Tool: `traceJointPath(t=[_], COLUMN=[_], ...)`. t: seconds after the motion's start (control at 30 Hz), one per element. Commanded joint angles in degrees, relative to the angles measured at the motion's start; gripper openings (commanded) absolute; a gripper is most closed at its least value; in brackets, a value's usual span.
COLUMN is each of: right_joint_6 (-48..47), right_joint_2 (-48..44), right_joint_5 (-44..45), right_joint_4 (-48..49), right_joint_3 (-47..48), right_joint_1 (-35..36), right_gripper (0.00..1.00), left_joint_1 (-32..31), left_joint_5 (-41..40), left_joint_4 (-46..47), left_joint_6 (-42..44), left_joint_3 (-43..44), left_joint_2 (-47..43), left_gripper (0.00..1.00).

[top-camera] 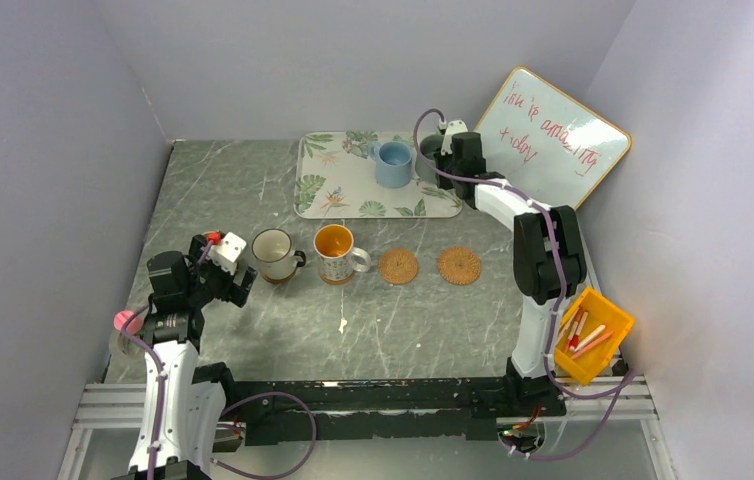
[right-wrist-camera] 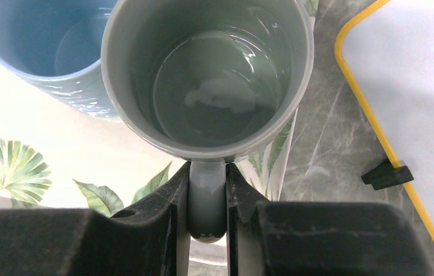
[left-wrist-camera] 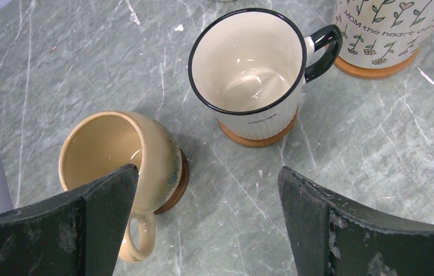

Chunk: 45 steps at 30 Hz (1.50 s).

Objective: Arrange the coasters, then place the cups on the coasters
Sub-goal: Pick up the cup from the tray, then place the cup on the tray.

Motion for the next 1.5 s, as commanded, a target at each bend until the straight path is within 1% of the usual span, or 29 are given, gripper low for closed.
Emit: traceJointPath(t=[0.0, 0.87, 1.27, 1.3, 1.33, 1.4, 1.47], right_joint_6=[0.71, 0.80, 3.55, 3.46, 3.31, 3.02, 3.02], right_joint_2=[-2.43, -0.73, 4.34, 4.39, 4.57, 4.96, 5.01], right_joint_5=[-0.10, -0.83, 1.13, 1.81, 2.56, 3.41, 3.78], right_joint_4=[8.89, 6.30, 3.56, 3.21, 2.59, 0.61, -2.02], right_joint_3=[0.52, 0.37, 2.27, 2.55, 3.13, 4.80, 6.74], right_joint_1=[0.11, -0.12, -0.25, -0.32, -0.33, -0.48, -0.74], right_gripper=[0.00, 0.00, 0.00, 0.06, 0.14, 0.37, 0.57], left_joint_1=[0.39, 0.33, 0.36, 0.38, 0.40, 0.38, 0.38], left_joint_5=[1.84, 2.55, 2.57, 2.53, 2.52, 2.53, 2.52], left_joint_4=[0.35, 0.08, 0.00, 0.02, 0.00, 0.07, 0.00], left_joint_6=[1.03, 1.34, 1.54, 1.50, 1.51, 1.49, 1.56], left_joint_3=[0.15, 0.25, 0.24, 0.24, 0.26, 0.24, 0.24], left_joint_2=[-0.26, 0.18, 0.05, 0.09, 0.09, 0.02, 0.03], left_gripper=[0.96, 0.96, 0.96, 0.96, 0.96, 0.96, 0.96])
